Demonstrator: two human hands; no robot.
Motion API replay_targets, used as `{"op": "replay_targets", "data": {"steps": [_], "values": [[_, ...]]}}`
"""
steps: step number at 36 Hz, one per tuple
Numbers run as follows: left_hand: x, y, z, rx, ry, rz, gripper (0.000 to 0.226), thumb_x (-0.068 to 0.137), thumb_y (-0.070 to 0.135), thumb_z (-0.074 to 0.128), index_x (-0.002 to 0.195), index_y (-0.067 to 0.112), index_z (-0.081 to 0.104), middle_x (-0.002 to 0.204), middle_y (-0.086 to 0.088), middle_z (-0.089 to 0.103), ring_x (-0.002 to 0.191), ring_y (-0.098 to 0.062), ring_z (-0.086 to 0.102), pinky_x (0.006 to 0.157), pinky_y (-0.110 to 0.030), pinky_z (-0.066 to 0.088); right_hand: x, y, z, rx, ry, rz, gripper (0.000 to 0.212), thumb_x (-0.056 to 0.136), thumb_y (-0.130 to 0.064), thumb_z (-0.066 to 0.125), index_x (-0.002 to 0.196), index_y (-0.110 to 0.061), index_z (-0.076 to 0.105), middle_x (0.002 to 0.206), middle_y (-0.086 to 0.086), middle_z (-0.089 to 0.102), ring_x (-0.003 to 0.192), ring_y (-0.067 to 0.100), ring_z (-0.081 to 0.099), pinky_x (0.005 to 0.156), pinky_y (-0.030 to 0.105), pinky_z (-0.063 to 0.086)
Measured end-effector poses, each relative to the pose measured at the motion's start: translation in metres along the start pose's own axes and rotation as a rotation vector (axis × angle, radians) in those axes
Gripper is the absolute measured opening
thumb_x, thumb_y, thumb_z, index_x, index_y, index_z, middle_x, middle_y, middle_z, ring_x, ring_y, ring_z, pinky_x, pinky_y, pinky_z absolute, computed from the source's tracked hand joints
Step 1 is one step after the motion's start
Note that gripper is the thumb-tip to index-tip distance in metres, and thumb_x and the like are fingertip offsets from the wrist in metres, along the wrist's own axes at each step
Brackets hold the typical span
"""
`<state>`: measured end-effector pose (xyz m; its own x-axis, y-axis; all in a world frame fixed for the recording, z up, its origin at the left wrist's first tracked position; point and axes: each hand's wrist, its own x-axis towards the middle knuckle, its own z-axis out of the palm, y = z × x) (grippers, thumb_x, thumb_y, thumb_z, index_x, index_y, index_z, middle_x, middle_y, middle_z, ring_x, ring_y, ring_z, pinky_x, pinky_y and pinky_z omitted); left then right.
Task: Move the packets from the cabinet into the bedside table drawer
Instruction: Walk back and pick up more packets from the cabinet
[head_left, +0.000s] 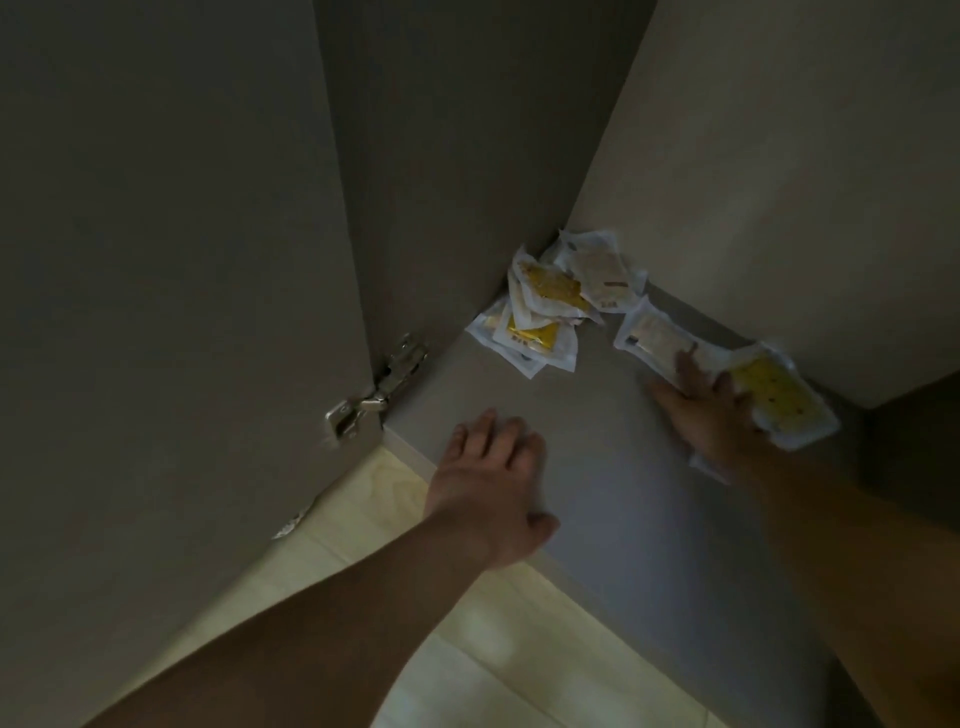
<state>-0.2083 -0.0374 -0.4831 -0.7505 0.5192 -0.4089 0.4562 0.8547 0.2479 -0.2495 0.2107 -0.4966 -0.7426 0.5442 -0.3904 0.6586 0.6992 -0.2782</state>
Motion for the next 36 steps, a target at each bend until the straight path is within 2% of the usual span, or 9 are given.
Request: {"op": "replay_targets", "data": {"steps": [7, 13, 18, 22, 26, 29, 31, 33, 36], "values": [[0.001, -0.001, 0.002, -0.054, 0.027, 0.025, 0.079, 0.091, 0.055, 0.042, 0.151, 0.023, 0.001, 0.158, 0.003, -0.008, 0.145, -0.023, -0.015, 0.115, -0.035, -0.010, -0.042, -0.018, 0.025, -0.213, -0.019, -0.191, 0.067, 0.091, -0.063, 0.032, 0.147, -0.043, 0.002, 0.159, 0.002, -0.007, 0.145, 0.030, -0.009, 0.113, 0.054, 0.000], [-0.007, -0.016, -0.004, -0.971, 0.321, -0.084, 0.073, 0.062, 0.022, 0.045, 0.134, 0.009, 0.042, 0.132, -0.007, 0.049, 0.126, -0.021, 0.044, 0.106, -0.028, 0.034, -0.095, -0.002, 0.050, -0.239, -0.026, -0.361, 0.066, 0.089, -0.066, 0.031, 0.147, -0.045, 0.007, 0.159, -0.006, -0.008, 0.145, 0.022, -0.015, 0.114, 0.043, -0.008], [-0.018, -0.018, 0.009, -0.484, 0.422, 0.183, 0.075, 0.066, 0.021, 0.036, 0.140, 0.007, 0.038, 0.149, -0.011, 0.032, 0.141, -0.026, 0.025, 0.115, -0.034, 0.021, -0.147, 0.006, 0.068, -0.225, -0.055, -0.496, 0.097, 0.054, -0.076, 0.001, 0.146, -0.045, 0.013, 0.159, -0.008, -0.001, 0.145, 0.016, -0.014, 0.113, 0.036, -0.010], [-0.017, -0.010, 0.010, -0.110, 0.059, 0.196, 0.079, 0.087, 0.038, 0.052, 0.150, 0.028, 0.005, 0.158, 0.011, -0.007, 0.145, -0.011, -0.014, 0.116, -0.033, -0.003, -0.178, 0.018, 0.086, -0.119, 0.147, -0.688, 0.063, 0.071, -0.062, 0.037, 0.127, -0.035, 0.045, 0.137, -0.002, 0.050, 0.132, 0.022, 0.030, 0.102, 0.033, 0.021], [-0.026, -0.015, 0.015, 0.149, -0.001, 0.196, 0.099, 0.079, 0.053, 0.061, 0.149, 0.034, -0.006, 0.155, 0.011, -0.021, 0.142, -0.013, -0.023, 0.114, -0.033, -0.012, -0.178, 0.033, 0.080, 0.014, 0.404, -0.635, 0.053, 0.068, -0.044, 0.050, 0.120, -0.032, 0.047, 0.135, -0.004, 0.041, 0.122, 0.025, 0.042, 0.104, 0.046, 0.024], [-0.035, -0.017, 0.020, 0.261, 0.150, 0.242, 0.104, 0.060, 0.030, 0.081, 0.148, 0.027, 0.025, 0.156, 0.004, 0.019, 0.144, -0.025, 0.020, 0.113, -0.039, 0.024, -0.171, 0.034, 0.068, -0.162, 0.287, -0.405, 0.082, 0.068, -0.066, 0.049, 0.141, -0.038, 0.025, 0.155, 0.000, 0.009, 0.140, 0.028, 0.013, 0.107, 0.058, 0.009], [-0.036, -0.018, 0.026, 0.236, 0.289, 0.251, 0.089, 0.034, 0.010, 0.085, 0.120, 0.021, 0.064, 0.125, -0.004, 0.062, 0.111, -0.031, 0.062, 0.081, -0.041, 0.053, -0.164, 0.033, 0.063, -0.225, 0.020, -0.331, 0.097, 0.070, -0.074, 0.052, 0.146, -0.044, -0.001, 0.156, -0.006, -0.021, 0.143, 0.028, -0.017, 0.109, 0.062, -0.003], [-0.037, -0.016, 0.027, 0.208, 0.397, 0.259, 0.054, 0.051, 0.006, 0.069, 0.104, 0.020, 0.072, 0.106, -0.004, 0.071, 0.091, -0.030, 0.070, 0.064, -0.039, 0.056, -0.161, 0.029, 0.058, -0.293, -0.095, -0.342, 0.101, 0.070, -0.074, 0.055, 0.145, -0.046, -0.007, 0.154, -0.008, -0.027, 0.141, 0.028, -0.027, 0.109, 0.062, -0.009], [-0.033, -0.017, 0.015, -0.066, 0.386, 0.208, 0.052, 0.071, 0.010, 0.037, 0.111, 0.019, 0.069, 0.111, -0.003, 0.070, 0.096, -0.028, 0.067, 0.074, -0.035, 0.054, -0.162, 0.024, 0.060, -0.286, -0.098, -0.431, 0.100, 0.071, -0.068, 0.059, 0.146, -0.046, -0.003, 0.155, -0.009, -0.025, 0.141, 0.026, -0.026, 0.109, 0.060, -0.011]]}}
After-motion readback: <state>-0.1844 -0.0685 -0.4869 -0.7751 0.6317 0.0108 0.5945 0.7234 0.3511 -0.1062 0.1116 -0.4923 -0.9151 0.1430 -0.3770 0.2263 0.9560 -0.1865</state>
